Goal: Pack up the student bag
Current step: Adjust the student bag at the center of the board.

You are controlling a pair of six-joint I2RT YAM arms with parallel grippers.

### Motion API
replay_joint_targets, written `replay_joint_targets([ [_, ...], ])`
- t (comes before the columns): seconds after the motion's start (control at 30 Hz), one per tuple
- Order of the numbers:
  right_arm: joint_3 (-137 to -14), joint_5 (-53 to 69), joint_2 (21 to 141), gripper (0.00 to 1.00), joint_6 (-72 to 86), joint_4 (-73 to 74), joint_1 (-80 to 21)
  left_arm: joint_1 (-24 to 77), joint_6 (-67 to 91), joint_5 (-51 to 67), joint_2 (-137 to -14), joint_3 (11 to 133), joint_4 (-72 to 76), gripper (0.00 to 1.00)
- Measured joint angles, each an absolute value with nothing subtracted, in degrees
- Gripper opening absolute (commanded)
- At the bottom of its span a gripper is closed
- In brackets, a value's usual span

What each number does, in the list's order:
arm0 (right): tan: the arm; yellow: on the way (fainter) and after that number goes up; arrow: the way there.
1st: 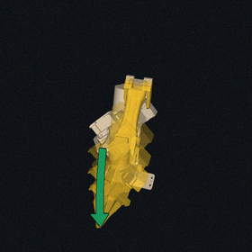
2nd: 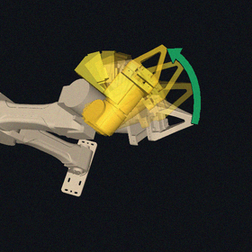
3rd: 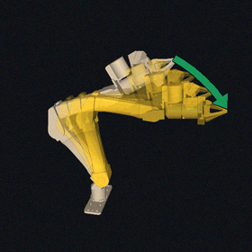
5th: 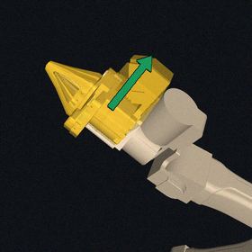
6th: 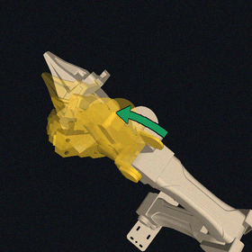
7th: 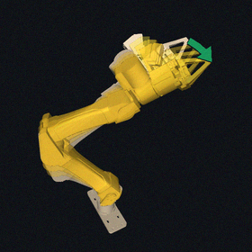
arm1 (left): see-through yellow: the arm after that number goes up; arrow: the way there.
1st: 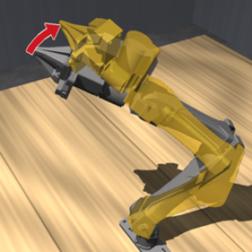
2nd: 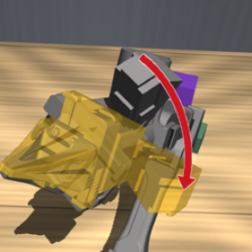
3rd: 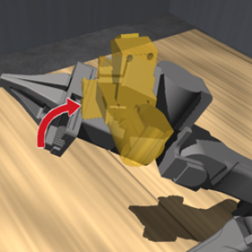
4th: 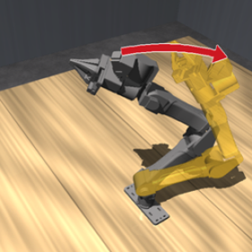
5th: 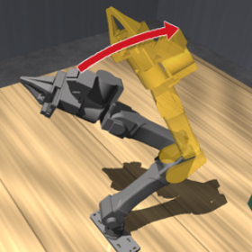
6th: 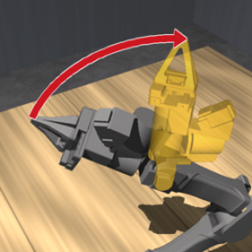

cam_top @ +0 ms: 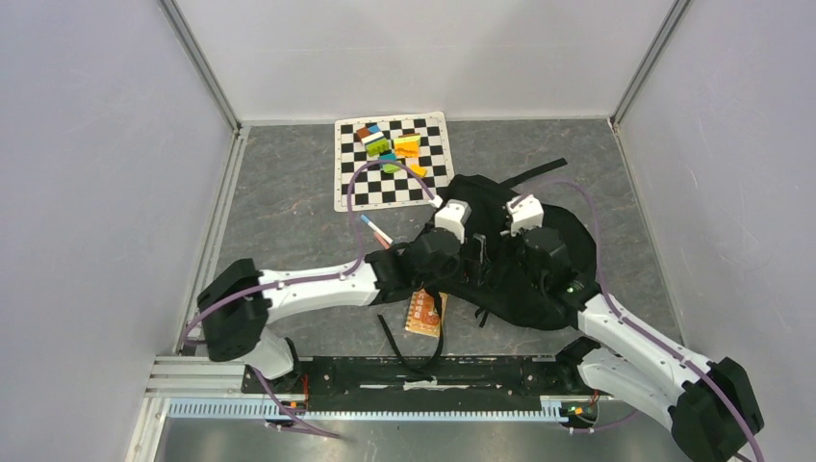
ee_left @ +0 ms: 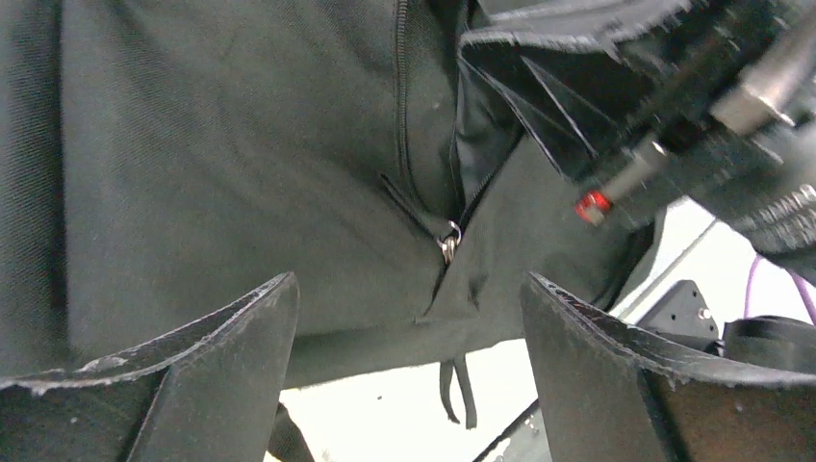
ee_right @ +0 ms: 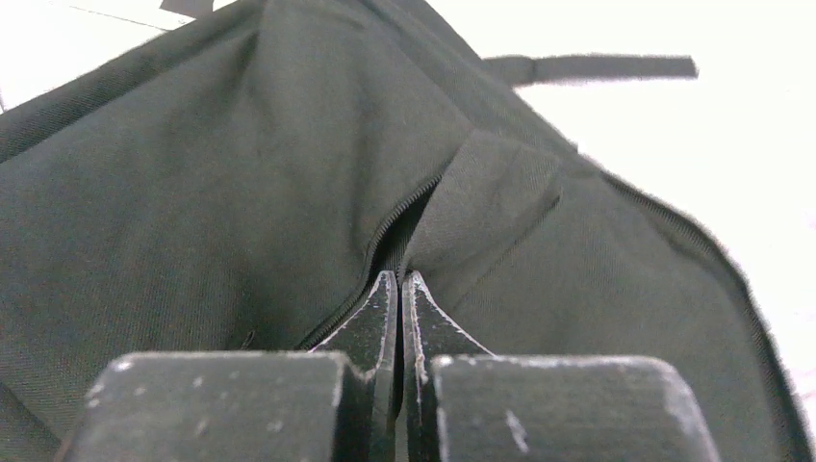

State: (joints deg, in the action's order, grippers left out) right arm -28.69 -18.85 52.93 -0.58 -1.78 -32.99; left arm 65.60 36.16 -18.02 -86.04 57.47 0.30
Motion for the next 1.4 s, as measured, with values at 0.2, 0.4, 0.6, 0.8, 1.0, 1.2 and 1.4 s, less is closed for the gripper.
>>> replay_joint_targets([
  [0.2,-18.1,-22.7,46.5,0.00,12.9,-5.2,-33.0,64.1,34.7,-14.9,-95.5,63.4,1.1,0.92],
  [0.4,-10.8,-24.6,40.9,0.00,22.2,-8.2,-32.9,63.4,31.5,-14.6,-102.5,67.7,1.8,0.95],
  [0.6,-10.2,-24.7,40.1,0.00,25.4,-8.6,-32.9,63.3,30.0,-18.1,-108.0,71.7,1.8,1.00],
  [0.8,-9.5,-24.4,39.9,0.00,27.0,-9.4,-32.9,63.1,27.9,-22.9,-113.9,76.7,2.5,1.00],
  [1.0,-8.9,-24.0,38.5,0.00,27.6,-9.4,-32.9,63.1,25.5,-28.4,-118.9,81.5,2.3,1.00],
  [1.2,-8.7,-24.1,37.4,0.00,27.7,-8.5,-32.9,62.8,21.2,-33.7,-123.0,86.5,1.3,0.80],
  [1.4,-9.2,-26.0,36.4,0.00,27.8,-5.4,-32.9,60.0,14.7,-35.1,-121.1,85.4,1.1,0.76],
])
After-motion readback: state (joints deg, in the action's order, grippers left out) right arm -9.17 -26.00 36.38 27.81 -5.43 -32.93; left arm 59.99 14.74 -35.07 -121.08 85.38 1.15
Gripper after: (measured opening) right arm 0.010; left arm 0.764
